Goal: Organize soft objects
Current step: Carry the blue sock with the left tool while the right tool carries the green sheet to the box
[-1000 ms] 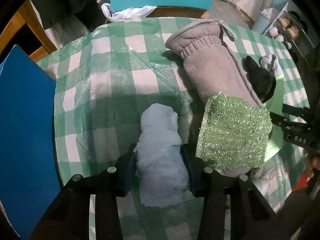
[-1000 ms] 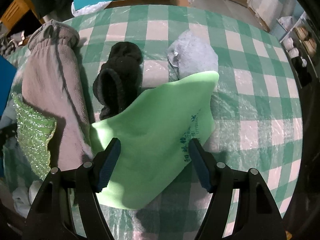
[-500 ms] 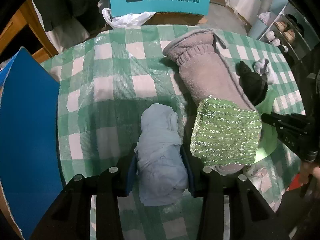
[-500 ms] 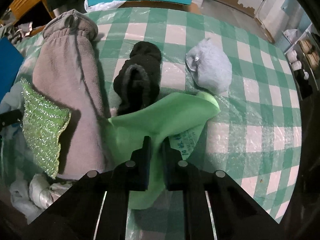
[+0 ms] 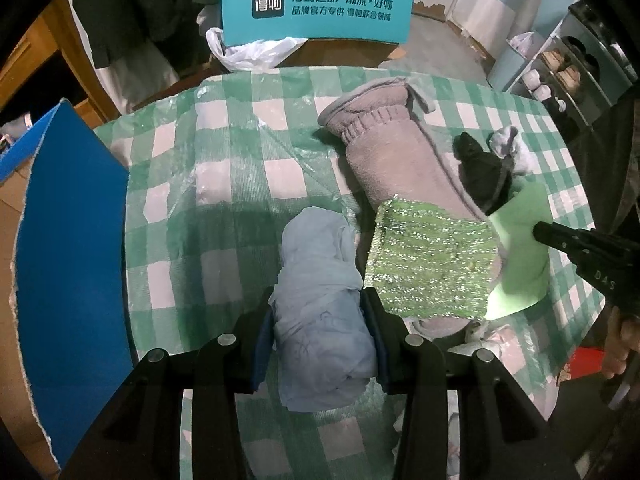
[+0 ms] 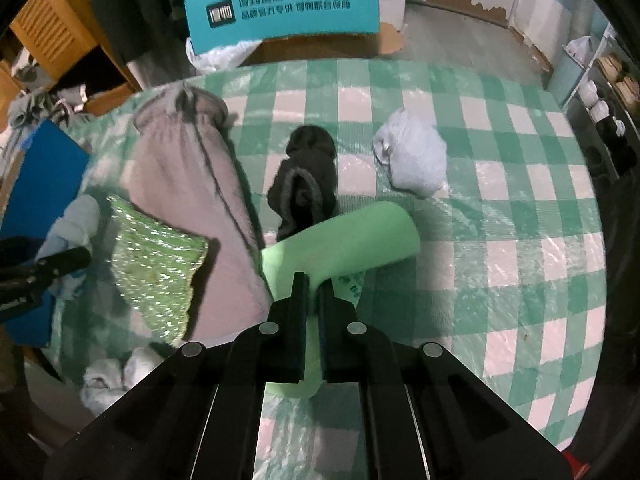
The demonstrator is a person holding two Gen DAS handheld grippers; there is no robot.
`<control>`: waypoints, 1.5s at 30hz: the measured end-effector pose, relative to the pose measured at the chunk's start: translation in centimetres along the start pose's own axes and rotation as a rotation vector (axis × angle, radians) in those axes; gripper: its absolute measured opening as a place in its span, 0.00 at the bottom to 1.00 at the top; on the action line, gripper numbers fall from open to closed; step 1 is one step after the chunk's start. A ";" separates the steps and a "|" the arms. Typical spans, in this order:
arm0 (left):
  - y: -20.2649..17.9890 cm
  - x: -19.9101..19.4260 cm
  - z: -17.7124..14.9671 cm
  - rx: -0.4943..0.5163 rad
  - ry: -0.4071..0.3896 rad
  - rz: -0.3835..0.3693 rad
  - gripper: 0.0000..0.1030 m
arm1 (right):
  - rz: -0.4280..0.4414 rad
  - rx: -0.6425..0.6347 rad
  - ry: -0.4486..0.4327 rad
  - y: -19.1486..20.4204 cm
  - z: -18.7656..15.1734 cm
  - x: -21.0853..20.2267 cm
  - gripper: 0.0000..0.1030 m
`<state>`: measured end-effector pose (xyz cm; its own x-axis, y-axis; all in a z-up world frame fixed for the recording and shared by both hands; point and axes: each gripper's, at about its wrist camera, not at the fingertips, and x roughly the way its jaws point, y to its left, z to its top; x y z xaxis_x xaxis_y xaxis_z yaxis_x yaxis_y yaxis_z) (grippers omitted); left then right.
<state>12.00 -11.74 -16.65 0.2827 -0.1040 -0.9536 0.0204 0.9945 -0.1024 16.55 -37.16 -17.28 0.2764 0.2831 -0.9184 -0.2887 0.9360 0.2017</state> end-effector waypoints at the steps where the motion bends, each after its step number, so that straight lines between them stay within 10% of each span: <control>1: 0.0 -0.3 -0.1 -0.001 -0.005 -0.002 0.41 | 0.000 0.000 0.000 0.0 0.0 0.0 0.04; 45: 3.0 -13.8 -2.7 -0.024 -0.275 -0.002 0.41 | 0.048 -0.125 -0.257 7.1 2.3 -11.5 0.04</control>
<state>5.56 -7.32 -4.61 0.5326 -0.0957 -0.8409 -0.0007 0.9935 -0.1136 13.40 -33.32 -4.47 0.4787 0.3850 -0.7891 -0.4133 0.8918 0.1843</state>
